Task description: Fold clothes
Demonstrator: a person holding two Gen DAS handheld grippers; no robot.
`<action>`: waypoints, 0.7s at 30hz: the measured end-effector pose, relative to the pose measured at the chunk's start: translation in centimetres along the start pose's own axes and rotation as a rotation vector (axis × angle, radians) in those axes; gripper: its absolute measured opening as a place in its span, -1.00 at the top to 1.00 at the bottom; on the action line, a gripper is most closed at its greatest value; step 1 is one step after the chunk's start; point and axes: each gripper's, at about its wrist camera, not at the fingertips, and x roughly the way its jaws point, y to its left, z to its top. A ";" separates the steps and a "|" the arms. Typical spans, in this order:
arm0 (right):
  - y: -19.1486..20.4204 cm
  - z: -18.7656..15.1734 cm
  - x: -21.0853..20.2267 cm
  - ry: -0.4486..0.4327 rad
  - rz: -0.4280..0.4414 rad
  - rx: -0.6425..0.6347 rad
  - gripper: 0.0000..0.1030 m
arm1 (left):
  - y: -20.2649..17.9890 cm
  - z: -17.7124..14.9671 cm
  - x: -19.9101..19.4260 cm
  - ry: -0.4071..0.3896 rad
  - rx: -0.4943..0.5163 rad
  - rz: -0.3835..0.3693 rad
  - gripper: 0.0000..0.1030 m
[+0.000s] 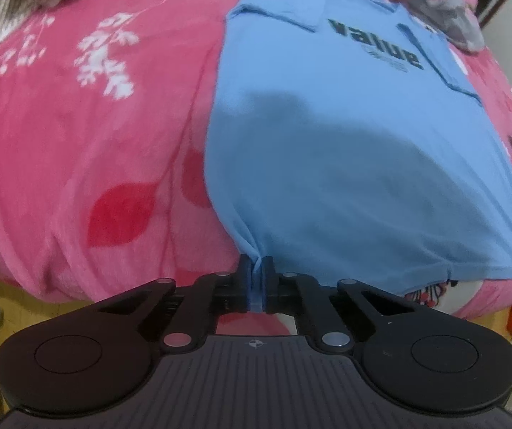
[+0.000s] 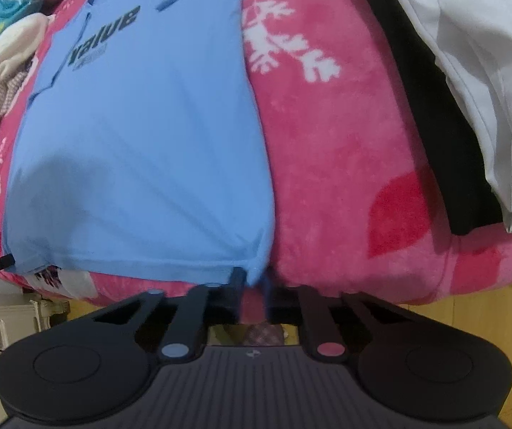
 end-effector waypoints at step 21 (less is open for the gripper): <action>4.7 10.0 -7.3 -0.342 0.172 -0.032 0.95 | -1.9 11.0 -5.4 -0.240 -0.031 -0.128 0.98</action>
